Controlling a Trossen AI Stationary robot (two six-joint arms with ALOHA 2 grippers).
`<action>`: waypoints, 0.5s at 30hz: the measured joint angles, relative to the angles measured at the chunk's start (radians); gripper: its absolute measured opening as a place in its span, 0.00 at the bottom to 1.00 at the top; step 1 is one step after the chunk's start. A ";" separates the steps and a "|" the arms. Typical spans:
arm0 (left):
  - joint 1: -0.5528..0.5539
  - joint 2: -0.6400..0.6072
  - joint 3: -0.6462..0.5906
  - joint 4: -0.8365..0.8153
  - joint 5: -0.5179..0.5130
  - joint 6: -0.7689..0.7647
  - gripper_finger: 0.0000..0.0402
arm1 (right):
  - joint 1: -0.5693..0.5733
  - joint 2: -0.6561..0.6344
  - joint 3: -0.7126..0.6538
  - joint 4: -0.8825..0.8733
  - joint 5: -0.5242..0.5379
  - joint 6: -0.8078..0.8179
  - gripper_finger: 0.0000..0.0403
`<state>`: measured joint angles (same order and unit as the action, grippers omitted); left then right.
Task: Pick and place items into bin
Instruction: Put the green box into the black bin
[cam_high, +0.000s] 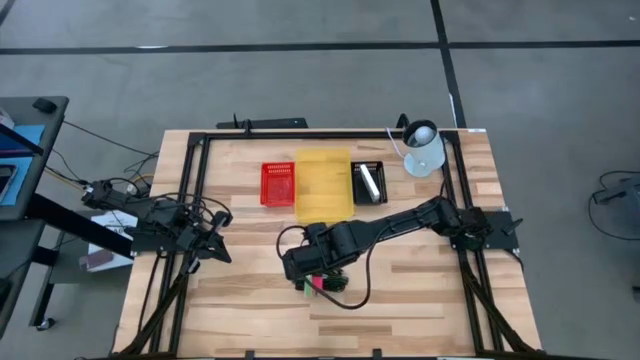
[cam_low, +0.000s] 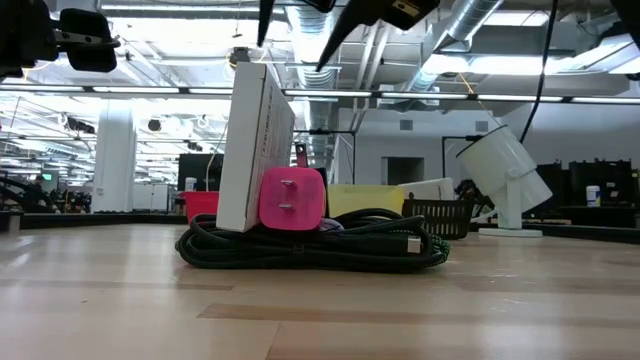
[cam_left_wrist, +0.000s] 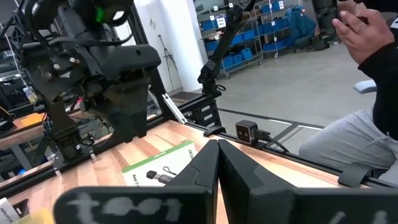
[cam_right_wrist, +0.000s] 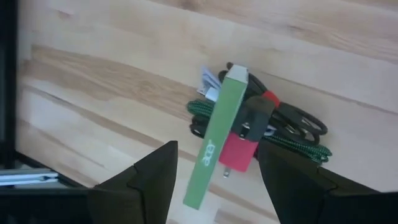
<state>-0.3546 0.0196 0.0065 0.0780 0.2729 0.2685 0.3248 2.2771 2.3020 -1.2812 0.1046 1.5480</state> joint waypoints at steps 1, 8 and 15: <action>0.000 0.000 0.000 0.000 0.000 -0.001 0.00 | 0.000 0.005 0.000 0.009 -0.002 0.000 0.54; 0.000 0.000 0.000 0.000 0.000 0.003 0.00 | -0.002 0.028 -0.003 0.010 -0.026 -0.001 0.55; 0.000 0.000 0.000 0.000 0.000 0.008 0.00 | -0.007 0.036 -0.003 0.033 -0.027 -0.003 0.55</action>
<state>-0.3549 0.0196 0.0066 0.0780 0.2733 0.2767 0.3178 2.3131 2.2992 -1.2479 0.0771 1.5452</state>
